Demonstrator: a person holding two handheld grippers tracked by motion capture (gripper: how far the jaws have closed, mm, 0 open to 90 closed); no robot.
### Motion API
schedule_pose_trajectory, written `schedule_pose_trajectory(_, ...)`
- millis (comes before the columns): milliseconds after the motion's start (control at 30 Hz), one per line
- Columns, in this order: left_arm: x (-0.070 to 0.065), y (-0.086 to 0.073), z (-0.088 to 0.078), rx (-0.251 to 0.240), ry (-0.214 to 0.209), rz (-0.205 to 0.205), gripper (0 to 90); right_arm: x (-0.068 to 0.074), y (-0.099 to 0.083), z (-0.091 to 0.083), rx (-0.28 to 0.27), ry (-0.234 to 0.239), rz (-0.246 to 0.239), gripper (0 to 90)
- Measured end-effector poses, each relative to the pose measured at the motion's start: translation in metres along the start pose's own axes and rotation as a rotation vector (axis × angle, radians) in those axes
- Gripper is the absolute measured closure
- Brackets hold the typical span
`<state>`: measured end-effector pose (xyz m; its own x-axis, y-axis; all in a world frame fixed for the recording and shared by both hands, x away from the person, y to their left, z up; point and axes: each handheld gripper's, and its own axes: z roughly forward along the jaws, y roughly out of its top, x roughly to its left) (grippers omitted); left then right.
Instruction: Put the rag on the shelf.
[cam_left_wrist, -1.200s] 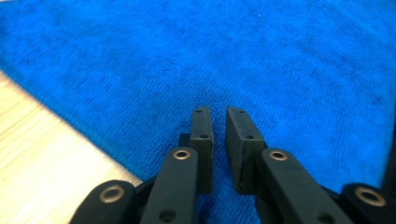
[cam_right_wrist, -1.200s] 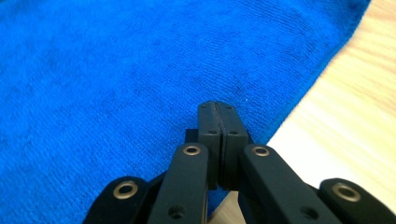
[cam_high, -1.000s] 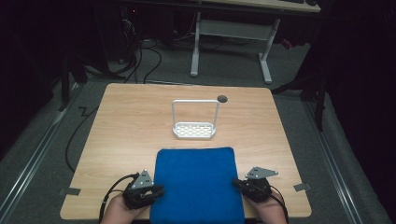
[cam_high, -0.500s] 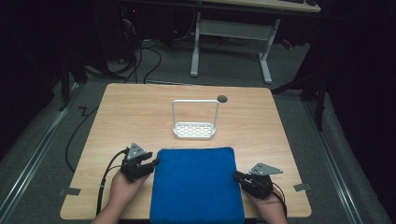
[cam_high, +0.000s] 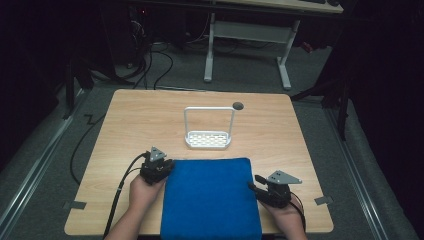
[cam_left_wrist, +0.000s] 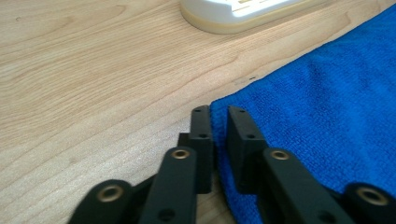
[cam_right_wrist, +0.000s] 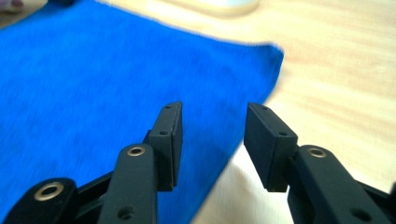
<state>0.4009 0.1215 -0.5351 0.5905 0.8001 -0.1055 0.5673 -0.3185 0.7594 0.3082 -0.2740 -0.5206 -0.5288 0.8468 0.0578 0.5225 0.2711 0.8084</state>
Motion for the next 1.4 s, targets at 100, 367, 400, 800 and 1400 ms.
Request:
schedule_pose_trajectory(100,0.003,-0.001,0.0,-0.001,-0.02,-0.027,85.7,-0.002,0.01,0.01,0.002,-0.025,0.015,52.8)
schedule_pose_trajectory(367,0.004,-0.001,-0.001,-0.001,-0.039,-0.037,86.9,-0.015,0.039,0.041,0.054,-0.117,0.028,53.3)
schedule_pose_trajectory(400,0.005,-0.001,-0.001,0.001,-0.042,-0.039,86.9,-0.018,0.04,0.045,0.052,-0.127,0.043,53.2)
schedule_pose_trajectory(800,0.006,-0.002,-0.001,-0.001,-0.053,-0.046,86.7,-0.027,0.043,0.072,0.11,-0.103,0.099,64.8)
schedule_pose_trajectory(1400,0.001,-0.003,-0.008,-0.043,-0.038,-0.007,87.5,-0.013,0.045,0.064,0.052,-0.08,0.015,87.4)
